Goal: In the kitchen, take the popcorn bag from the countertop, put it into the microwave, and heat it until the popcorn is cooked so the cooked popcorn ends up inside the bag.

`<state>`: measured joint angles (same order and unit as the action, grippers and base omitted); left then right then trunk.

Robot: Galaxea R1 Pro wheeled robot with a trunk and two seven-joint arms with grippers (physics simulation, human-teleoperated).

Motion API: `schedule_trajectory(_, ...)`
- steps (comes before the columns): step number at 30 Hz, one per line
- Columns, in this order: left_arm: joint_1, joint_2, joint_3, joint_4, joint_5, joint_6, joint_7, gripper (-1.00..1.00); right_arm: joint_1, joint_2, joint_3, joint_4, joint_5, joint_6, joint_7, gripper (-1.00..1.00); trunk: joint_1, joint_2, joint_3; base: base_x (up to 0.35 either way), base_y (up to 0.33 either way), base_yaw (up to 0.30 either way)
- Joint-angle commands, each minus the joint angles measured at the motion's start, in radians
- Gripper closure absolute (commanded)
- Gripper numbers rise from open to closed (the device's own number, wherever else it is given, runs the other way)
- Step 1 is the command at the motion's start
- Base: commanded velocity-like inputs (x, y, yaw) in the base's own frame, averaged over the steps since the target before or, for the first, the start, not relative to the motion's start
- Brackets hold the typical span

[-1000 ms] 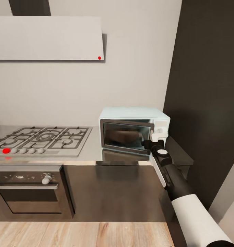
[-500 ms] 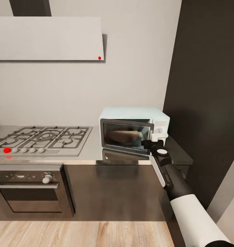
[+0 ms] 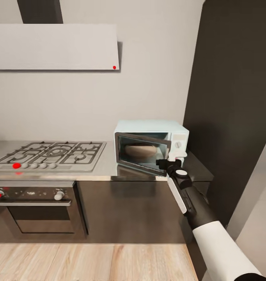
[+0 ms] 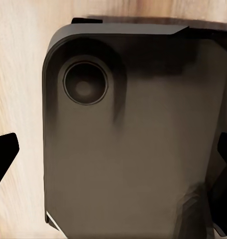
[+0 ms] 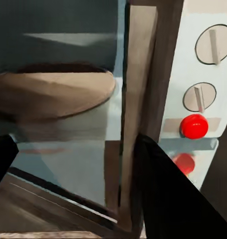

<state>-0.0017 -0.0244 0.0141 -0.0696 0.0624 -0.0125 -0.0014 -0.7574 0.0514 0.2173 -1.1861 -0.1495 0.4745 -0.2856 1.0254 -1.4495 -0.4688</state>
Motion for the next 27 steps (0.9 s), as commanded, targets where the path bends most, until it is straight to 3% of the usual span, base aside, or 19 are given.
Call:
schedule_trajectory(1,0.0,0.0,0.001,-0.001,0.007,-0.001,0.0,-1.0,0.0,-0.001,-0.066,0.003,0.151,0.007,0.038,1.0,0.0,-0.001,-0.001,-0.169,0.0,0.0)
schedule_trajectory(19,0.0,0.0,0.001,-0.001,0.007,-0.001,0.0,-1.0,0.0,-0.001,-0.065,0.003,0.152,0.008,0.04,1.0,0.0,-0.001,-0.001,-0.017,0.0,0.0)
schedule_trajectory(20,0.0,0.0,0.0,-0.001,0.007,0.0,0.0,-1.0,0.0,-0.001,-0.065,0.003,0.153,0.009,0.041,-1.0,0.0,-0.001,-0.001,0.0,0.0,0.0)
schedule_trajectory(27,0.0,0.0,0.0,-0.001,0.007,0.0,0.0,-1.0,0.0,-0.009,-0.066,-0.007,0.153,0.025,0.046,-1.0,0.0,-0.001,-0.001,0.0,0.0,0.0)
